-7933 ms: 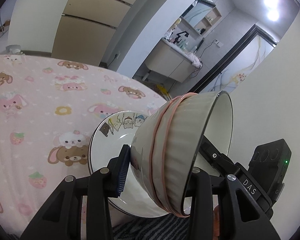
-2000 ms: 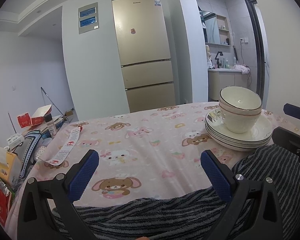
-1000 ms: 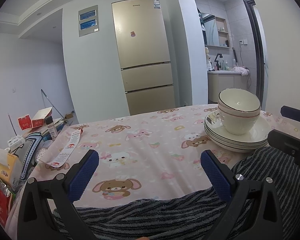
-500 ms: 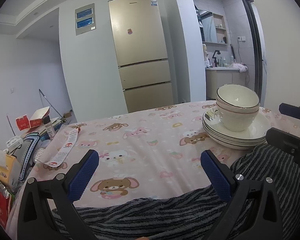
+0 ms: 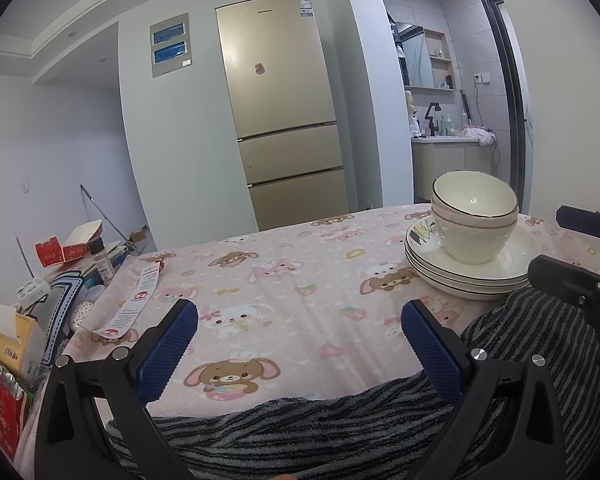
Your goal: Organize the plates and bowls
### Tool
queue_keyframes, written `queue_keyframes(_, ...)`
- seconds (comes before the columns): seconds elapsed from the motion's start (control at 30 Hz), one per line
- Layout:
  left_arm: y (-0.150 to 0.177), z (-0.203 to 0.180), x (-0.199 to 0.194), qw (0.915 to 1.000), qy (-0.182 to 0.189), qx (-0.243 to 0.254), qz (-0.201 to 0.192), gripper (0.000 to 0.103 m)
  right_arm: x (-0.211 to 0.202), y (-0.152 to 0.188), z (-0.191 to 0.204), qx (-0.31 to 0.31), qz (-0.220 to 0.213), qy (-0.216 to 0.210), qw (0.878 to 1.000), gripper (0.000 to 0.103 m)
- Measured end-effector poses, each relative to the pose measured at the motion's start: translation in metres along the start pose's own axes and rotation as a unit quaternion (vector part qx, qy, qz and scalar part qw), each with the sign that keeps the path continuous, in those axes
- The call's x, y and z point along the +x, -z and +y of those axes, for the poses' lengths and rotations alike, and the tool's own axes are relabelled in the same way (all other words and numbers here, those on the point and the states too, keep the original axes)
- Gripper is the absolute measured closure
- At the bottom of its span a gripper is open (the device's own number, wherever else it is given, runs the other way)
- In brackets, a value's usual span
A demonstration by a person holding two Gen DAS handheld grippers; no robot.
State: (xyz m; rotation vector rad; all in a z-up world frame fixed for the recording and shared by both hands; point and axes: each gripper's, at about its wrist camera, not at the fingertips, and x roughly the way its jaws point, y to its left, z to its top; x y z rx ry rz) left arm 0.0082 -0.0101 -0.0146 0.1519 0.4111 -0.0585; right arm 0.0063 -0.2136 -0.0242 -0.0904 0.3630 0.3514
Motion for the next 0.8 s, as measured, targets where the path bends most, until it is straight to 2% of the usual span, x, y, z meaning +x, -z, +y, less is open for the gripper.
queue_keyframes(0.8, -0.0012, 0.0029, -0.0012, 1.0, 0.0, -0.003, -0.001, 0.0, -0.0006, 0.0, -0.0009, -0.003, 0.0, 0.001, 1.0, 0.0)
